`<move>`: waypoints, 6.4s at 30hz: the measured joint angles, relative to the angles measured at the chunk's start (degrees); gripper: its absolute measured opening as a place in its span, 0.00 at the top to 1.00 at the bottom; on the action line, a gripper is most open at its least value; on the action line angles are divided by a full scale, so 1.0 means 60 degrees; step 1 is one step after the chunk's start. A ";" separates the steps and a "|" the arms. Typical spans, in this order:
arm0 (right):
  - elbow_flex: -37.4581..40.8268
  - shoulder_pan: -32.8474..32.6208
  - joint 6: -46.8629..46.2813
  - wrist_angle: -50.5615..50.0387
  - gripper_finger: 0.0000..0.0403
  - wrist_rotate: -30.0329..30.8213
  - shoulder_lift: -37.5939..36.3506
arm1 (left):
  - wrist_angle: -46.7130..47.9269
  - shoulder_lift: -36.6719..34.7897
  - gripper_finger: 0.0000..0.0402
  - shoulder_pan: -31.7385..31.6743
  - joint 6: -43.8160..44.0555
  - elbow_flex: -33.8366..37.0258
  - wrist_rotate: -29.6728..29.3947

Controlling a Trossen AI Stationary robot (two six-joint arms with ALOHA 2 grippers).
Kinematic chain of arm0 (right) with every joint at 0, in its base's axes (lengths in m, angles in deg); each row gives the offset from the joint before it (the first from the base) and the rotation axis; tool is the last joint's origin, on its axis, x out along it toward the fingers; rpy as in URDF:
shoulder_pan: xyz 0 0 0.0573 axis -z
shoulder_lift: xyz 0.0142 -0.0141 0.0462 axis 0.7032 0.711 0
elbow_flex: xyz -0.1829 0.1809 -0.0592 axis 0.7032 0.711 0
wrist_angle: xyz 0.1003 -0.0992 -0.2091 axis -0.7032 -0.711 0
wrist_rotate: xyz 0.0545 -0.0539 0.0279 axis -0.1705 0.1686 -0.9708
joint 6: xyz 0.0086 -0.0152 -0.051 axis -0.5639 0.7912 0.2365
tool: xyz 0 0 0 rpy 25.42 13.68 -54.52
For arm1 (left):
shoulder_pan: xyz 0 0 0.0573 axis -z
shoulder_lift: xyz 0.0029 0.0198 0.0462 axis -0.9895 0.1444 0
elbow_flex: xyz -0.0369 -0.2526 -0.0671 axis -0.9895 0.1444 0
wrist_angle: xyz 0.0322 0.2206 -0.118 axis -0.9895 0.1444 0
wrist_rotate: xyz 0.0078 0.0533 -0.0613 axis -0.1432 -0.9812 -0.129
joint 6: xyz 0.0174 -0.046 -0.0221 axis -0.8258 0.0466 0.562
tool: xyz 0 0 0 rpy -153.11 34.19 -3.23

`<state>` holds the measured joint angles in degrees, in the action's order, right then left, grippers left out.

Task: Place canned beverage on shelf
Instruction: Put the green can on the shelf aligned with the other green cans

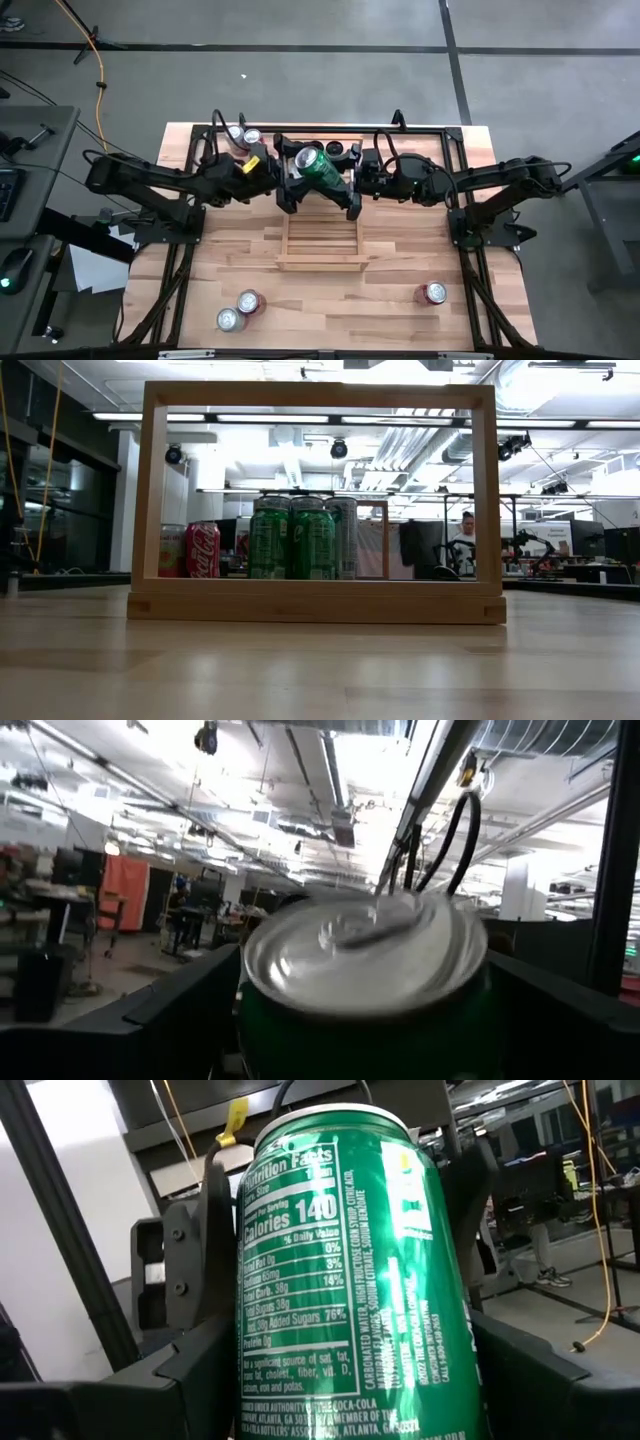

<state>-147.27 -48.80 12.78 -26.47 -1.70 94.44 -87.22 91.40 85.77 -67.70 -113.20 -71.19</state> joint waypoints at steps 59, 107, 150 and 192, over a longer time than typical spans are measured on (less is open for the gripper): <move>0.0000 0.0351 0.0579 -0.4392 0.27 0.0499 -0.1162 | 0.6516 -0.3209 0.05 -0.0193 0.0279 -0.0387 -0.0694; 0.0437 0.0747 -0.0723 0.3746 0.16 0.0346 0.1067 | -0.1305 -0.0202 0.29 -0.0765 0.1775 0.0820 -0.0914; 0.0444 0.0583 -0.0324 -0.2792 0.08 -0.1359 -0.0779 | 0.3788 -0.0155 0.29 -0.0521 0.0731 0.0801 0.2059; 0.0452 0.0302 0.0095 -0.2923 0.31 -0.1900 -0.0369 | 0.4615 0.0657 0.06 -0.0553 0.0599 -0.0098 0.2740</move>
<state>-144.56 -46.99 13.36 -44.01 -13.10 92.22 -59.52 95.35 82.46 -64.11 -113.79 -54.75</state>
